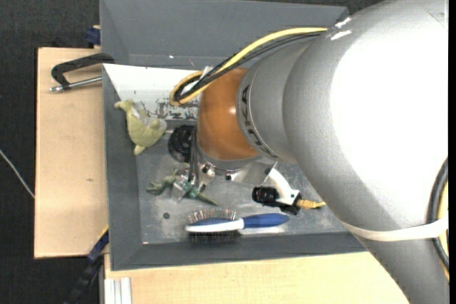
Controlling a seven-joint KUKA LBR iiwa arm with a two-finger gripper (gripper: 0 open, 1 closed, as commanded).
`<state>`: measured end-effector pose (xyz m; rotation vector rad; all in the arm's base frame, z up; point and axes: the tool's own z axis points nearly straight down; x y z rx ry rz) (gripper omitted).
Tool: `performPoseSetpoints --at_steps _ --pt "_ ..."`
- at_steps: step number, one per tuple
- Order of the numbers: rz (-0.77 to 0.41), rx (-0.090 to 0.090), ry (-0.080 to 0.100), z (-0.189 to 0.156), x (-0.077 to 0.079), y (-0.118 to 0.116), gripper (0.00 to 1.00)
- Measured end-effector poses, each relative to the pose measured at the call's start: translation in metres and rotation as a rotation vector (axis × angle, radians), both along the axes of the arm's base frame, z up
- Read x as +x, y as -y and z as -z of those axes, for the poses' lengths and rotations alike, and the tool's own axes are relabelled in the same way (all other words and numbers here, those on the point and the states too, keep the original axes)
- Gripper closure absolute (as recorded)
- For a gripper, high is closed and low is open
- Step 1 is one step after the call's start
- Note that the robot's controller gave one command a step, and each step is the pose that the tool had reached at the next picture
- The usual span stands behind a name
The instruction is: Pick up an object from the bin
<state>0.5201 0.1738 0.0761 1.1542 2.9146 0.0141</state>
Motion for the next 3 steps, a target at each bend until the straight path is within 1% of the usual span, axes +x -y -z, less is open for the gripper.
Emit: performPoseSetpoints --at_steps 1,2,3 --pt "-0.002 -0.003 -0.006 -0.014 0.001 -0.001 1.0" --pt "-0.004 -0.002 0.0 -0.108 0.004 -0.002 1.0" --pt "-0.006 -0.004 -0.005 -0.119 0.004 -0.003 1.0"
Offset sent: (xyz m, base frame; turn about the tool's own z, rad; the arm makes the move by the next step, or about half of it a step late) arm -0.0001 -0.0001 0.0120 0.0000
